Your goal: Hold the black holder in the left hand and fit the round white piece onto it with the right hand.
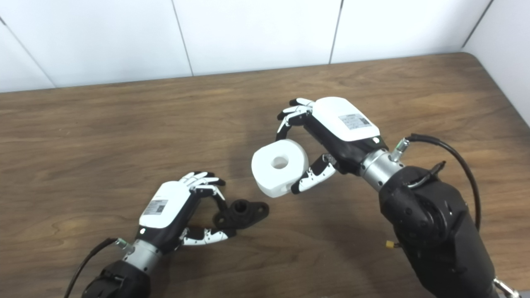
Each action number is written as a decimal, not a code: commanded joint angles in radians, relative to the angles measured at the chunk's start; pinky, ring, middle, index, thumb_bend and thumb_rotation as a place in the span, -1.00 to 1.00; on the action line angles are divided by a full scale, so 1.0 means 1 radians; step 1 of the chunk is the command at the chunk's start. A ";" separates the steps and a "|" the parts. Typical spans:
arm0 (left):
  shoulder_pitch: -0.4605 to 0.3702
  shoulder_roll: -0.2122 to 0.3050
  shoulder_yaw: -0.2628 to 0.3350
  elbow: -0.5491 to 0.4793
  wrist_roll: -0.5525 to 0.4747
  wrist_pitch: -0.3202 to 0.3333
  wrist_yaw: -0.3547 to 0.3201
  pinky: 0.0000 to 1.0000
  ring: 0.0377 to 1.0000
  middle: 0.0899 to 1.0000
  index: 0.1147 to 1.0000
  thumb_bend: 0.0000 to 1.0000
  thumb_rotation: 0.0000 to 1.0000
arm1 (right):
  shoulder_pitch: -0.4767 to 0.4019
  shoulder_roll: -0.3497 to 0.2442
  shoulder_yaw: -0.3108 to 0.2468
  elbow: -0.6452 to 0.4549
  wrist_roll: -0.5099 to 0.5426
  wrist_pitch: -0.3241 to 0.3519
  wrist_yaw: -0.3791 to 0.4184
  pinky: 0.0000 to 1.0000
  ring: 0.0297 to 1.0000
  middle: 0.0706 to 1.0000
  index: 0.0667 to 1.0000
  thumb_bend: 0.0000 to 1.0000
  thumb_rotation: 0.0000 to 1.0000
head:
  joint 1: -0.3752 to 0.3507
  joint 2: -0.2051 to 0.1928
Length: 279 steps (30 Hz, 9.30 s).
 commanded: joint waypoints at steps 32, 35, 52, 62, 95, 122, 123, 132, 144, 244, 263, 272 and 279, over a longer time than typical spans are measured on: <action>-0.015 -0.004 -0.024 -0.004 0.004 0.033 -0.068 0.81 0.74 0.56 -0.16 0.03 -0.88 | 0.002 0.145 0.054 0.014 -0.017 -0.097 -0.011 0.58 0.85 0.58 -0.11 0.04 -0.70 | 0.010 0.013; -0.016 -0.004 -0.023 -0.001 0.003 0.029 -0.063 0.80 0.74 0.56 -0.16 0.03 -0.88 | 0.006 0.141 0.054 0.026 -0.013 -0.102 -0.017 0.58 0.84 0.58 -0.11 0.04 -0.70 | 0.012 0.017; -0.015 -0.003 -0.020 -0.005 0.005 0.029 -0.063 0.80 0.74 0.56 -0.16 0.03 -0.89 | 0.018 0.151 0.065 0.040 -0.019 -0.129 -0.025 0.59 0.86 0.59 -0.11 0.04 -0.70 | 0.012 0.022; -0.016 0.000 -0.020 -0.010 0.007 0.029 -0.067 0.80 0.74 0.57 -0.16 0.03 -0.88 | 0.032 0.178 0.082 0.035 -0.051 -0.127 -0.006 0.55 0.85 0.58 -0.11 0.04 -0.70 | 0.008 0.028; -0.015 0.015 -0.002 -0.015 -0.005 0.015 -0.075 0.79 0.73 0.56 -0.16 0.03 -0.88 | 0.031 0.183 0.039 -0.009 -0.027 -0.114 -0.002 0.58 0.85 0.59 -0.11 0.04 -0.71 | -0.014 0.033; -0.017 0.016 0.002 -0.020 -0.007 0.018 -0.083 0.80 0.74 0.56 -0.16 0.03 -0.89 | 0.038 0.179 0.021 -0.004 -0.030 -0.132 0.013 0.54 0.83 0.56 -0.11 0.04 -0.71 | -0.017 0.042; -0.017 0.016 0.003 -0.020 -0.007 0.019 -0.083 0.79 0.73 0.56 -0.16 0.03 -0.89 | 0.040 0.180 0.022 -0.002 -0.031 -0.133 0.011 0.54 0.83 0.56 -0.11 0.04 -0.71 | -0.018 0.042; -0.018 0.020 0.002 -0.024 -0.005 0.015 -0.085 0.78 0.73 0.56 -0.16 0.03 -0.88 | 0.046 0.181 0.026 0.008 -0.028 -0.136 0.008 0.55 0.84 0.56 -0.11 0.04 -0.71 | -0.024 0.044; -0.020 0.023 0.003 -0.023 -0.011 0.009 -0.083 0.78 0.73 0.55 -0.16 0.03 -0.88 | 0.043 0.173 0.033 0.010 -0.030 -0.135 0.020 0.56 0.85 0.58 -0.11 0.04 -0.71 | -0.035 0.048; -0.014 0.017 0.022 -0.050 -0.015 0.012 -0.123 0.79 0.73 0.56 -0.16 0.03 -0.89 | 0.072 0.191 0.036 0.036 -0.086 -0.207 -0.012 0.57 0.81 0.53 -0.11 0.04 -0.71 | -0.043 0.062; -0.017 0.015 0.020 -0.050 -0.012 0.010 -0.121 0.79 0.73 0.55 -0.16 0.03 -0.88 | 0.052 0.172 0.040 0.030 -0.094 -0.202 0.043 0.55 0.78 0.52 -0.10 0.05 -0.69 | -0.044 0.065; -0.017 0.015 0.020 -0.053 -0.010 0.010 -0.122 0.79 0.73 0.55 -0.16 0.03 -0.88 | 0.028 0.149 0.041 0.005 -0.115 -0.180 0.144 0.66 0.86 0.62 0.21 0.99 -0.30 | -0.045 0.065; -0.018 0.015 0.020 -0.056 -0.007 0.017 -0.131 0.79 0.74 0.56 -0.16 0.03 -0.88 | 0.014 0.151 0.032 -0.017 -0.130 -0.171 0.214 0.78 0.93 0.74 0.36 1.00 -0.29 | -0.045 0.064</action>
